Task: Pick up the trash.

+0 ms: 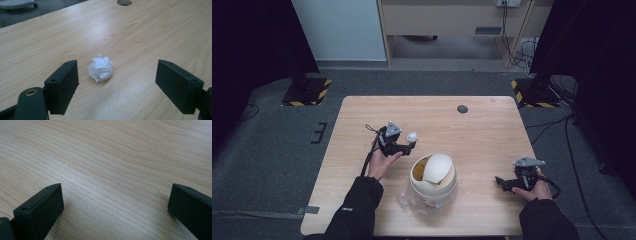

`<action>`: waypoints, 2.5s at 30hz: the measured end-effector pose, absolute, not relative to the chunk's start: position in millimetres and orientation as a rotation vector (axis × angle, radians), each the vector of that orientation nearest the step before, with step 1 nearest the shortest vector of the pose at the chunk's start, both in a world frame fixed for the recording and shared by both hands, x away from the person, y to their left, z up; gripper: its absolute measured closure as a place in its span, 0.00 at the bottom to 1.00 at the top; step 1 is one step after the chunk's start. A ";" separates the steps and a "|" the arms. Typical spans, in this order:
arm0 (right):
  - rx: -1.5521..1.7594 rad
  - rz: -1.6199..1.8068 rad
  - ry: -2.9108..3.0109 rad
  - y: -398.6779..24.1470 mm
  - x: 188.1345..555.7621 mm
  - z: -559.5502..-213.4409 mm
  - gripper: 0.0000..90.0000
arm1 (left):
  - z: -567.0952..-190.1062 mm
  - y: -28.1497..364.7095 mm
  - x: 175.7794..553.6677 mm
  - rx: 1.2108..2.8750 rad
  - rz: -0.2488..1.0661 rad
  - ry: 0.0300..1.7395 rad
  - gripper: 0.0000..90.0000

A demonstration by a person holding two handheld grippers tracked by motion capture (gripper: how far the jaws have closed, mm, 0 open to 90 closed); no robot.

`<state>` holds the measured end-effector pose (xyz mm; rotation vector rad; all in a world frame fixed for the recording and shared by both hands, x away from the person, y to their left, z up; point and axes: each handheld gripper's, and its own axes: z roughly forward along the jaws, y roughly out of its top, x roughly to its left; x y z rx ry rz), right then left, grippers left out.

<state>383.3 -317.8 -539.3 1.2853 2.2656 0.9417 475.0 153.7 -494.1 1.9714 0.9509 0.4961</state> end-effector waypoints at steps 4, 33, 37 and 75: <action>1.285 0.941 2.265 -317.8 383.3 -539.3 0.01 | -495.1 153.5 483.1 1.968 0.500 0.970 0.21; 1.284 0.941 2.266 -317.7 383.0 -539.2 0.01 | -525.0 128.7 509.7 2.092 0.469 1.044 0.42; 1.283 0.943 2.269 -317.5 383.4 -539.2 0.01 | -528.9 127.6 512.6 2.110 0.468 1.060 0.47; 1.284 0.943 2.268 -317.3 383.4 -539.2 0.01 | -464.8 195.4 416.3 1.974 0.450 0.949 0.69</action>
